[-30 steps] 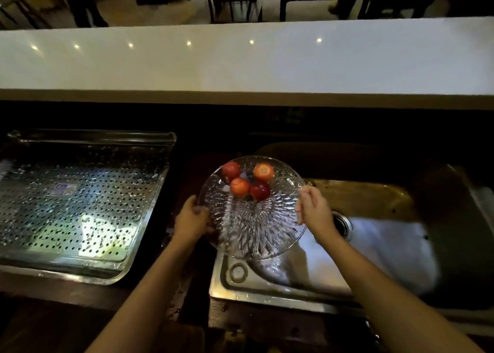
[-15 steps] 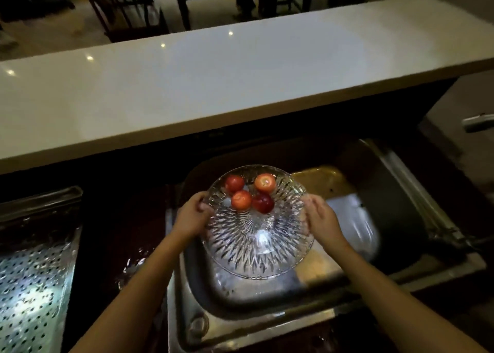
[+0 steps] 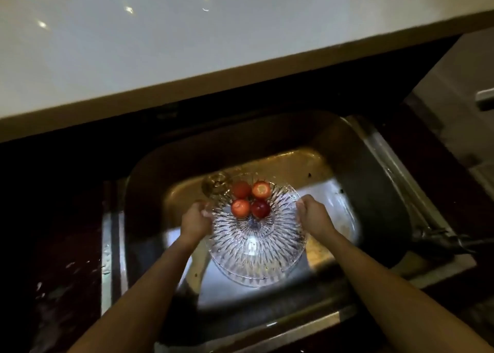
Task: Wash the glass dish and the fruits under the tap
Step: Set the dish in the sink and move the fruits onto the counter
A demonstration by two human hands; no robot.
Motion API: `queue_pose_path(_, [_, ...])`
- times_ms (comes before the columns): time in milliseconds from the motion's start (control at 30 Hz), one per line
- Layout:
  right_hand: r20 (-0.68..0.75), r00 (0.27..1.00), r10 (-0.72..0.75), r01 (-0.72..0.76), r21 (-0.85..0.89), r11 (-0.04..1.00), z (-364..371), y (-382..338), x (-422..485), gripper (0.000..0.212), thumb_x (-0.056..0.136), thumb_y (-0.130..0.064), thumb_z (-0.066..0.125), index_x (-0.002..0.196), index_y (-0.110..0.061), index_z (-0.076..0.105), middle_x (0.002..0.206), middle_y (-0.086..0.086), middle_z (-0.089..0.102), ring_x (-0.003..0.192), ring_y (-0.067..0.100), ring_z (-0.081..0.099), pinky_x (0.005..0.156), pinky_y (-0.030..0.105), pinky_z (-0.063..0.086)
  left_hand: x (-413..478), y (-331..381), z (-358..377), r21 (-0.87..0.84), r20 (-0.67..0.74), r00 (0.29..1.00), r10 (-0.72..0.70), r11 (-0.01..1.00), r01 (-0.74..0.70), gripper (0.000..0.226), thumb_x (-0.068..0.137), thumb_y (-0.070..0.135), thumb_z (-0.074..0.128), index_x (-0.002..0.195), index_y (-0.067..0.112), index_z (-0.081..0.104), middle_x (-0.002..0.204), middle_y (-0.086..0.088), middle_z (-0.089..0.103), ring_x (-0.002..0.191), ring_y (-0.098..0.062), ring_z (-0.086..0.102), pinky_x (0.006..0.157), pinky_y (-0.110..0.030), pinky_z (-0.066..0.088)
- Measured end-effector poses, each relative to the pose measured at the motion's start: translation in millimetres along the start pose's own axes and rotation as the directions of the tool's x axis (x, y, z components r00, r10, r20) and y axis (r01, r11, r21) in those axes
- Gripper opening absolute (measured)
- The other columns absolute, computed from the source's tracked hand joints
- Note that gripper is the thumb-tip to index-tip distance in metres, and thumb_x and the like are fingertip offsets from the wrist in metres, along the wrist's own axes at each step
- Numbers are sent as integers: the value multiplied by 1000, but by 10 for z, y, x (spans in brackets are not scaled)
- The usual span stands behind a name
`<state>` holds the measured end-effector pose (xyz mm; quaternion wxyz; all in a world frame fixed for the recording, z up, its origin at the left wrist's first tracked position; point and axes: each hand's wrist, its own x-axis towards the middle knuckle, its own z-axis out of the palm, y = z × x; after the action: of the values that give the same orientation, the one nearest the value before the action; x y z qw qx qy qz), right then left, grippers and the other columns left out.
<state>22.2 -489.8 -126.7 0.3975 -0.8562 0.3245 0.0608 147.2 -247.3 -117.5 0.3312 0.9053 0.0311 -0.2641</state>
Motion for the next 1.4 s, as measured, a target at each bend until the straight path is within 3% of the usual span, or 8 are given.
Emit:
queue_pose_path(267, [132,987,92,-34,-385,922,188,212,399,23,97,-20,38,105,-2,51,102,20,66,91,34,63,70,33,46,261,-206,446,-7,19,996,-85,996,85,34,85,0,46,116,10,54,104,-26,66,92,-43,65,79,-51,55])
queue_pose_path(433, [156,986,57,27,-492,870,250,298,490,27,97,-28,41,105,-3,51,105,18,64,94,33,62,67,29,39,274,-222,535,185,-78,997,-12,982,27,34,82,0,45,112,11,54,103,-18,67,92,-37,63,72,-33,47])
queue_pose_path(567, [165,986,31,71,-577,813,182,248,503,32,95,-35,43,108,-6,49,108,16,63,98,32,60,74,32,45,230,-159,535,447,-99,992,78,894,-25,28,86,10,49,112,4,55,115,-19,56,107,-36,54,79,-39,46])
queue_pose_path(767, [222,913,-343,403,-341,849,181,-26,617,48,84,-26,63,128,-18,45,124,4,54,113,21,48,95,34,41,347,265,548,281,78,964,255,922,-266,53,90,38,52,138,19,37,114,-15,60,99,-34,60,81,-35,47])
queue_pose_path(933, [409,845,-344,484,-312,818,317,-131,778,65,82,-31,66,139,-24,37,138,2,49,127,26,39,107,40,26,531,381,684,231,286,925,252,918,-322,60,88,44,54,140,25,32,133,-10,50,111,-28,56,90,-33,45])
queue_pose_path(1067, [406,833,-375,513,-315,798,381,-149,857,61,79,-27,68,135,-24,44,134,1,50,124,25,40,103,39,31,667,310,673,231,242,943,230,930,-286,58,80,31,66,132,28,40,133,-9,46,116,-29,51,94,-37,45])
queue_pose_path(1267, [396,837,-379,489,-228,842,424,-162,909,54,77,-28,71,127,-24,50,126,2,56,117,23,46,93,33,36,717,234,661,98,209,961,183,974,-206,48,72,20,75,107,29,44,112,-5,58,87,-19,54,72,-30,45])
queue_pose_path(1400, [375,851,-367,442,-137,886,401,-218,858,54,76,-25,73,125,-22,52,121,1,56,113,21,51,93,31,42,656,253,599,44,189,957,221,971,-233,68,70,14,77,127,29,44,124,-6,57,108,-26,56,88,-33,48])
